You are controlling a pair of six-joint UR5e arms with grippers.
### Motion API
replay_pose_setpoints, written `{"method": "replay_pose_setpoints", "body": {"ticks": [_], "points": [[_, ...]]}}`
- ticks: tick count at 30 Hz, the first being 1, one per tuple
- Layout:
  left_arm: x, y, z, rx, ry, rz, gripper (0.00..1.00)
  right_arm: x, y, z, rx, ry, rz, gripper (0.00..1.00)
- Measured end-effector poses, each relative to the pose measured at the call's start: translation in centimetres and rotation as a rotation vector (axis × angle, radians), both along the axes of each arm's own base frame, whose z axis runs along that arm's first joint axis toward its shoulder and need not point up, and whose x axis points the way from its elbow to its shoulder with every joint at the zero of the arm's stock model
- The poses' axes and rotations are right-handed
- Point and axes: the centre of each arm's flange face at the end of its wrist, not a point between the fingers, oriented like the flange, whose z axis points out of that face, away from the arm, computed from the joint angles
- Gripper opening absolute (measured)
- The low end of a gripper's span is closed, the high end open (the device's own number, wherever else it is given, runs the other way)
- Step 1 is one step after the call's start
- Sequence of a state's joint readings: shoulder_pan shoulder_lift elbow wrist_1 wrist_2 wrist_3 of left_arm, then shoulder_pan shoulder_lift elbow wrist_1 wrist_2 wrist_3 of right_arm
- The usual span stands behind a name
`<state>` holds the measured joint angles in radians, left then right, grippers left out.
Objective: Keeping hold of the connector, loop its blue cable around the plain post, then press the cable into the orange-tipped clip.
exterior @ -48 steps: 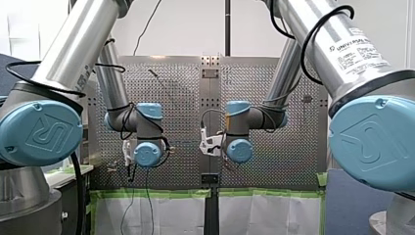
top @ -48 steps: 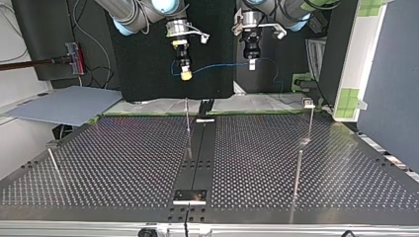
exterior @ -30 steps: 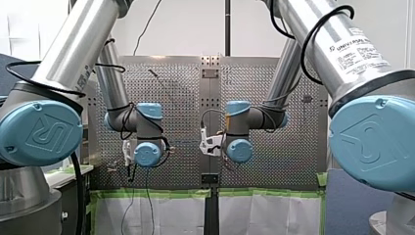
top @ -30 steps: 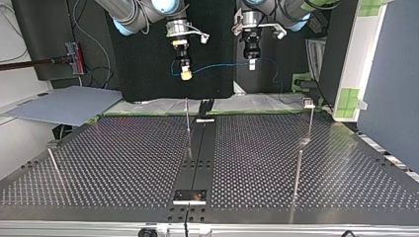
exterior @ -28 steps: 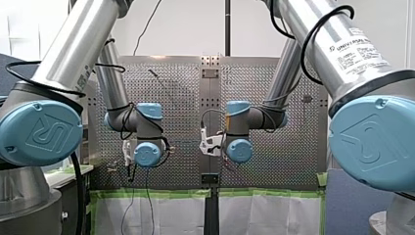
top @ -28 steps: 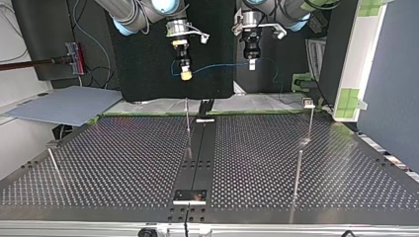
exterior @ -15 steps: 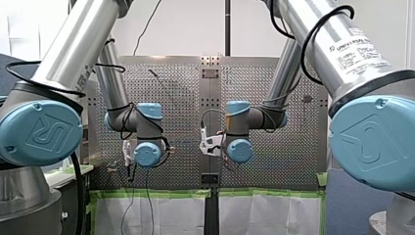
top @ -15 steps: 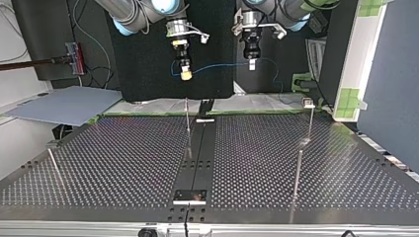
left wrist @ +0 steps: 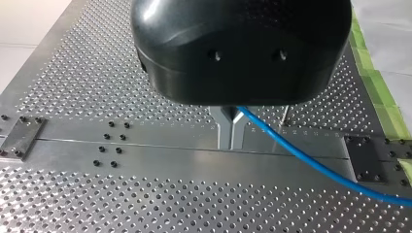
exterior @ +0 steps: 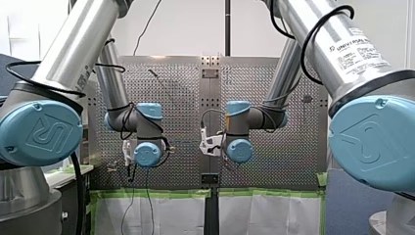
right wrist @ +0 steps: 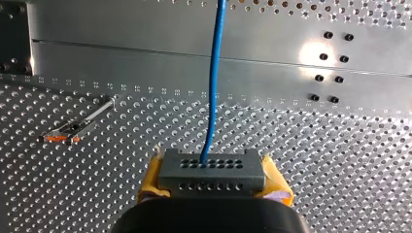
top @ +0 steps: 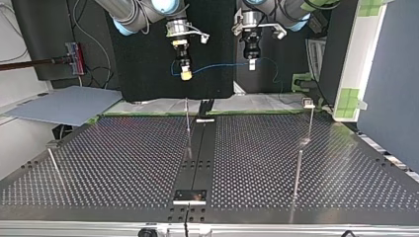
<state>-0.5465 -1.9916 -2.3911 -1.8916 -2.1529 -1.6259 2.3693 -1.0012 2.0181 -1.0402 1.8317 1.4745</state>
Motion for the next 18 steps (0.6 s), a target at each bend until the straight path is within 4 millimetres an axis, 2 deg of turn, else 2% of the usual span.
{"method": "replay_pose_setpoints", "body": {"ticks": [13, 16, 18], "points": [[0.0, 0.0, 0.0, 0.0, 0.0, 0.0, 0.02, 0.0, 0.0, 0.0, 0.0, 0.0, 0.0, 0.0], [0.0, 0.0, 0.0, 0.0, 0.0, 0.0, 0.09, 0.0, 0.0, 0.0, 0.0, 0.0, 0.0, 0.0], [0.0, 0.0, 0.0, 0.0, 0.0, 0.0, 0.09, 0.0, 0.0, 0.0, 0.0, 0.0, 0.0, 0.0]]}}
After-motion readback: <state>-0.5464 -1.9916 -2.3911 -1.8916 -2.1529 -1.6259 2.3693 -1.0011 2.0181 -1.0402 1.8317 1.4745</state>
